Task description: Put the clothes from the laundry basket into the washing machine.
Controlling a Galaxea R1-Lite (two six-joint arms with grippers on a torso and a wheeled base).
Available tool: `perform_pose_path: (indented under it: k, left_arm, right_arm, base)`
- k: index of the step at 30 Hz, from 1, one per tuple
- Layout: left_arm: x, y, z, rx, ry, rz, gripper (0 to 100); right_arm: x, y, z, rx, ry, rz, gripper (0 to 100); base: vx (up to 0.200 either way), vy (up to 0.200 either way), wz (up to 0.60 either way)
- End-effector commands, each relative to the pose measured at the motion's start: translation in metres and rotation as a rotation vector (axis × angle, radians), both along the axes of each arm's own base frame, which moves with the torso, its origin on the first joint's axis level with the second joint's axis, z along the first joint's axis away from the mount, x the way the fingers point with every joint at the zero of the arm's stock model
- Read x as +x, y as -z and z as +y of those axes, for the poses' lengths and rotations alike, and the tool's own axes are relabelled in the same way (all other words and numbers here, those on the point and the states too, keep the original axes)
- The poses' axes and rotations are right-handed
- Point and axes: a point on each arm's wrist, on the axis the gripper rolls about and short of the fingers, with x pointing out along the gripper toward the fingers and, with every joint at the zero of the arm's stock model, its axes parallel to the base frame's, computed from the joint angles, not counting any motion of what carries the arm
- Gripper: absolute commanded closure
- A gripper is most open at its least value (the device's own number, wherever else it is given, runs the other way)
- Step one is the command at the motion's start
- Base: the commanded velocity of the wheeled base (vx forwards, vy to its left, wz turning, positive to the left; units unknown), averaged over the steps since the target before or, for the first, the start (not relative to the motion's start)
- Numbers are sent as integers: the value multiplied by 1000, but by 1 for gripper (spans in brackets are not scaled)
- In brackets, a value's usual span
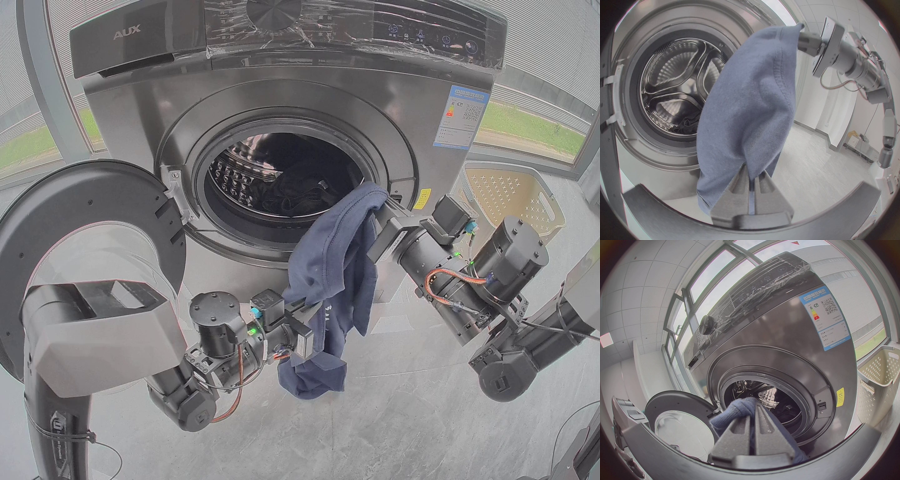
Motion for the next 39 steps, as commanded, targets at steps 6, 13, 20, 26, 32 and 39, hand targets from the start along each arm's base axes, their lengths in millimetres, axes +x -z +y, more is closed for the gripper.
perform_pose_path:
  k: [6,13,20,26,32,39]
  left_arm:
    - [-35,-18,24,30,42,34,100]
    - [-32,-15,26,31,30,42,100]
    - [-10,-14,23,-1,-9,15,0]
    - [10,-2,18,-10,-25,7,0]
    - [-2,-1,1,-7,41,13,0]
    - [-19,-2,-22,-9,113,12,0]
  right_arm:
    - [0,1,-1,1,1,5,100]
    - [-2,0,0,4,-5,5,100]
    - [-4,-1,1,7,-11,2,100]
    - [-7,-4,2,12,-19,-4,100]
    - [-5,-5,1,14,-14,-6,100]
    - [-5,-4,1,12,-14,-4,100]
  base:
    - [0,0,0]
    - [0,0,0]
    - [0,0,0]
    - [0,0,0]
    - [0,0,0]
    - [0,0,0]
